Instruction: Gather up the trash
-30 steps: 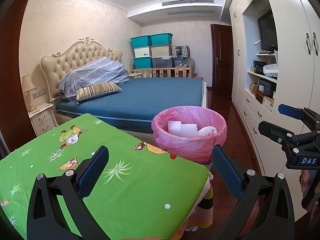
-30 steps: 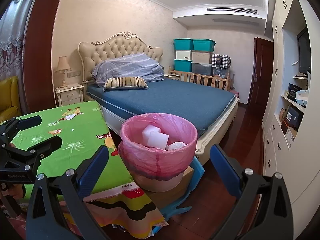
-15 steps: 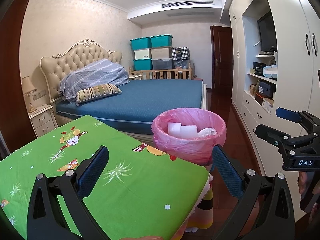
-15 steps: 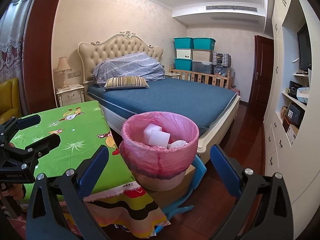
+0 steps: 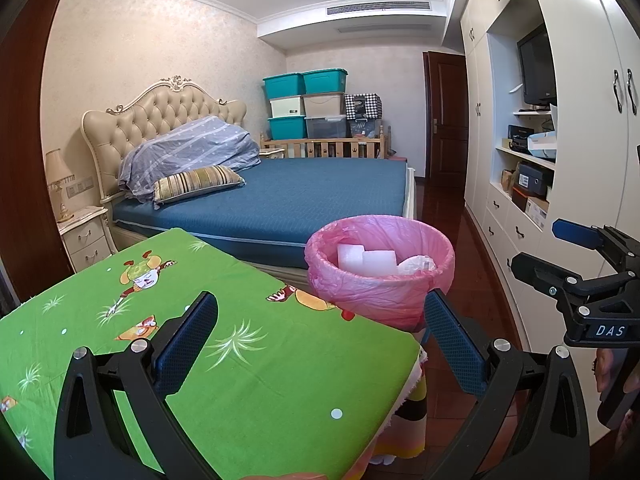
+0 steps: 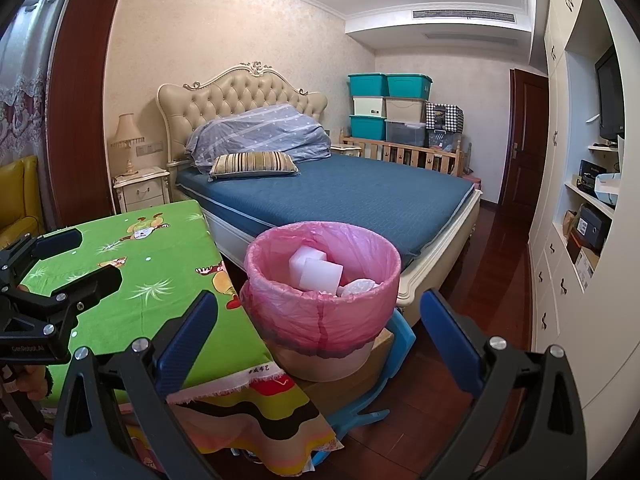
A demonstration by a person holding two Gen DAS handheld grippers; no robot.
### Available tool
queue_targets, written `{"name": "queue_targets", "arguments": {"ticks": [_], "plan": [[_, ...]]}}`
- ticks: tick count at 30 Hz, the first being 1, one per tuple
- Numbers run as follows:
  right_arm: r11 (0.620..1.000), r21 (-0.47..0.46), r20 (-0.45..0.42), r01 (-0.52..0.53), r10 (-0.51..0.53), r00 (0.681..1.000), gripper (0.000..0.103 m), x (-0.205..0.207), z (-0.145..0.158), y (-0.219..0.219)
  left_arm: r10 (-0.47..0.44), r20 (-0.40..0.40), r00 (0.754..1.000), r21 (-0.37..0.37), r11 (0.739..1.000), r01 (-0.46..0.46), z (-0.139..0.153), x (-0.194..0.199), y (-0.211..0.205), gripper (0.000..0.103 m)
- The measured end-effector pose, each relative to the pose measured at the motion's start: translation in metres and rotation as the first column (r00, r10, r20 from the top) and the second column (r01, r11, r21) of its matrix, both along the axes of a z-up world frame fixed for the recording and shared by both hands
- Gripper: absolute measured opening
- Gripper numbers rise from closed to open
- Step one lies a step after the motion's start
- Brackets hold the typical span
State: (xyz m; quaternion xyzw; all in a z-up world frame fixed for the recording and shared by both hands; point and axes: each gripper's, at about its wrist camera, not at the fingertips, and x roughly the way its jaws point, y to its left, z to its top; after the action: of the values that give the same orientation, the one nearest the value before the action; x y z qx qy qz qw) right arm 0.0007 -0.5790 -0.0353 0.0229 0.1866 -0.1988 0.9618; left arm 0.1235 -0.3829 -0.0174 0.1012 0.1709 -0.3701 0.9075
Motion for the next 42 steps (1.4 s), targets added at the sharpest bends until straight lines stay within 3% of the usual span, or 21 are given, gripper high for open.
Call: {"name": "queue_targets", "arguments": {"ticks": [42], "plan": [[1.000, 0.008, -0.001, -0.002, 0.002, 1.000, 0.098, 0.0010, -0.0020, 0.0007, -0.001, -0.001, 1.000, 0.005, 1.000, 0.001, -0.0066, 0.0002, 0.0000, 0.097]]}}
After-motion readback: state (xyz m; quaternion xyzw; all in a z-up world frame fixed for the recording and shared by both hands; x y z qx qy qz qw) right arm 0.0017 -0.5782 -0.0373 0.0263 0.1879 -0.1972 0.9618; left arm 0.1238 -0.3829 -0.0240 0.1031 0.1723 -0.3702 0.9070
